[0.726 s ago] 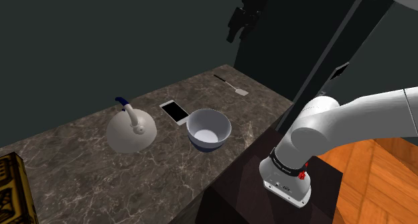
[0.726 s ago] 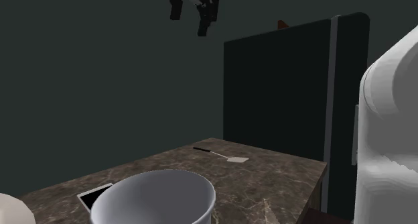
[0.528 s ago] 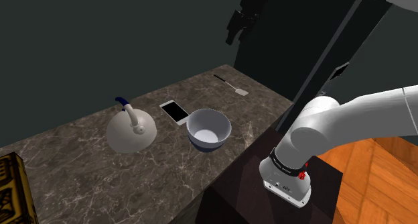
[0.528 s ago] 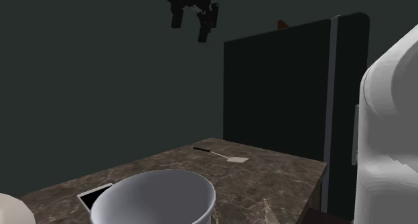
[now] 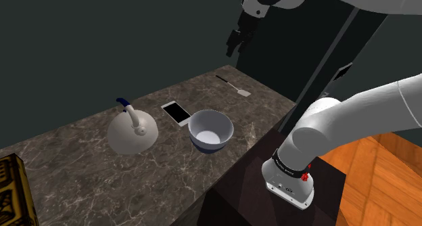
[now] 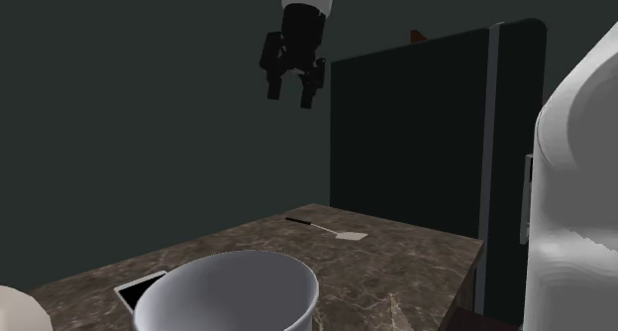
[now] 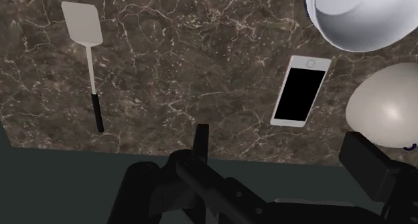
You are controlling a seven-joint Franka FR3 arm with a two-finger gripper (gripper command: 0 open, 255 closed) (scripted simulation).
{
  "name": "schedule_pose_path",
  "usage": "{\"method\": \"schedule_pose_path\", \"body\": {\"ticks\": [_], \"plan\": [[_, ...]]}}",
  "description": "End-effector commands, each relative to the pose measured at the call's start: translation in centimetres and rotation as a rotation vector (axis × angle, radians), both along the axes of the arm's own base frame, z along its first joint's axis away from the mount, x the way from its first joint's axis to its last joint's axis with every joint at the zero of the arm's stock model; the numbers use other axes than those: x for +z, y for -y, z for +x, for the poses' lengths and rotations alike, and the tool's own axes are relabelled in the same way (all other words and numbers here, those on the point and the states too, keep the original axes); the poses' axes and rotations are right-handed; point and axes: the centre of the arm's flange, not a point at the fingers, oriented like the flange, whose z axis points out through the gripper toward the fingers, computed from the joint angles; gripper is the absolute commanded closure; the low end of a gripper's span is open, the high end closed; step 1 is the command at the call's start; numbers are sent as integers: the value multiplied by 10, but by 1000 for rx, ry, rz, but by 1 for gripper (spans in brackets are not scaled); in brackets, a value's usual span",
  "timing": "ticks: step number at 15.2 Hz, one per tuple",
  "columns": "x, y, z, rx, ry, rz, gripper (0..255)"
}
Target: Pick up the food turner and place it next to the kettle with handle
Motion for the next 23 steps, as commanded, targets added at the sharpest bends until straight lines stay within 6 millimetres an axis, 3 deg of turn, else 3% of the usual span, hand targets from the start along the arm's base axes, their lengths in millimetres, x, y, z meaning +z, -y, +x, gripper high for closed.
{"method": "schedule_pose_path", "body": {"ticks": [1, 23], "plan": [[-19, 16, 11, -6, -5, -6, 0], [-220, 196, 105, -76, -68, -64, 0]]}}
